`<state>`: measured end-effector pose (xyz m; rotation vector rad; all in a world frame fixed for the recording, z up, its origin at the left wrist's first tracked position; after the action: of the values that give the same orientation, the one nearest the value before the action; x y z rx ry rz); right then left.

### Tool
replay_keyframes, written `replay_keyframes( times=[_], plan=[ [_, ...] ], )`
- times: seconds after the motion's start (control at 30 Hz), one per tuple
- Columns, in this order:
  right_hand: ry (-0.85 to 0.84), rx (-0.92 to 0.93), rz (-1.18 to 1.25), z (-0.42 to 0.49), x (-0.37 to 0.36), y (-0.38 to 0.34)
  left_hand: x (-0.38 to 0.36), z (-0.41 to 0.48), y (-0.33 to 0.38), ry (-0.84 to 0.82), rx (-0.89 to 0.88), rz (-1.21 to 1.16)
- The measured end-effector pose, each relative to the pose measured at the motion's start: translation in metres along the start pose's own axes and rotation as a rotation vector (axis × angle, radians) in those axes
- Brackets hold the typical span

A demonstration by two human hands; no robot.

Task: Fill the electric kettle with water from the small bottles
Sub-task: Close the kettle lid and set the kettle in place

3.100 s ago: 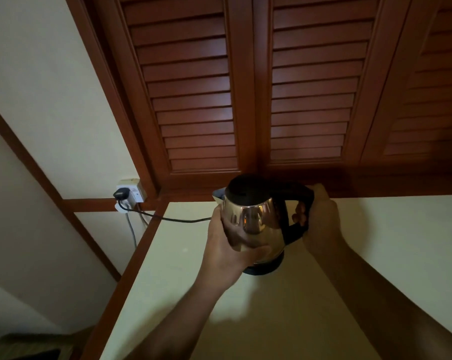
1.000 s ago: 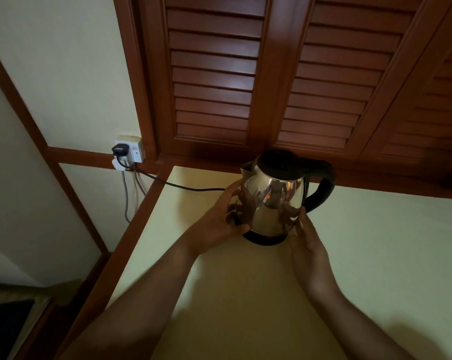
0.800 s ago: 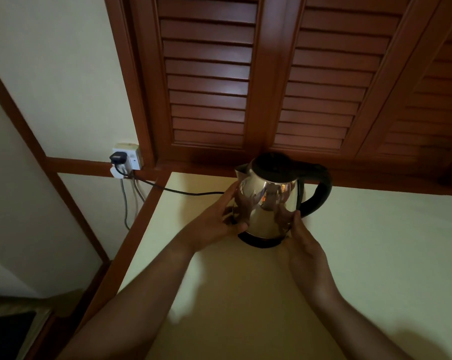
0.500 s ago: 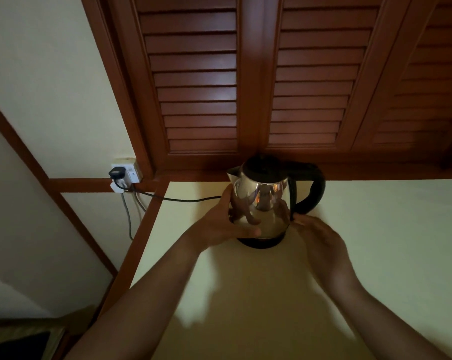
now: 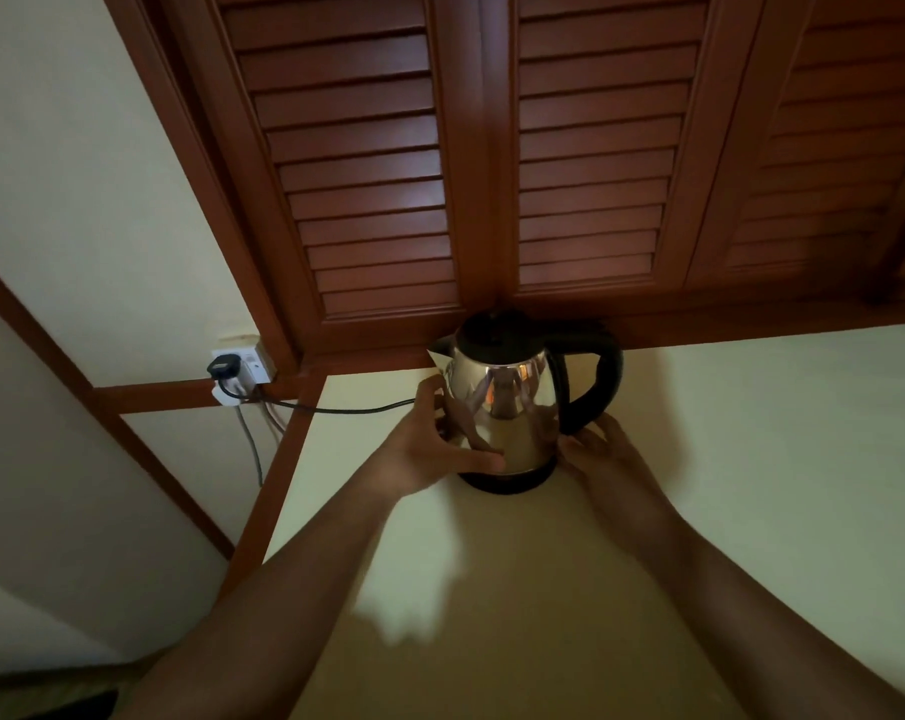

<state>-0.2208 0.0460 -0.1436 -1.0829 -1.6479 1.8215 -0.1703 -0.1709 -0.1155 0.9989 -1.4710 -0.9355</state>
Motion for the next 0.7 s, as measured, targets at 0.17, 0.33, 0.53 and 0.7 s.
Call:
replay_keyframes(
  times=[0.17, 0.33, 0.53, 0.7],
  plan=[
    [-0.013, -0.023, -0.125, -0.001, 0.008, 0.003, 0.009, 0.005, 0.0, -0.116, 0.058, 0.036],
    [0.059, -0.028, -0.183, 0.0, 0.014, 0.008, 0.008, 0.006, 0.003, -0.198, 0.055, 0.034],
    [0.115, -0.049, -0.271, 0.004, 0.02, 0.006, 0.005, 0.002, 0.003, -0.123, 0.088, 0.089],
    [0.122, -0.09, -0.298, 0.01, 0.021, 0.008, -0.002, -0.003, 0.003, -0.046, 0.121, 0.089]
  ],
)
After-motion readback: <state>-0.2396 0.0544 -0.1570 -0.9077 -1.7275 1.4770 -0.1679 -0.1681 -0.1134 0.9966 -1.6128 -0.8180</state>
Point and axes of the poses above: each hand's wrist, its own z-axis towards the middle knuckle, its own x-axis out of the back of the hand, y = z × x, the point moved 7 cm from there along z, towards the middle knuckle, and after that the axes turned 15 degrees about -y, right-handed, at the moved point
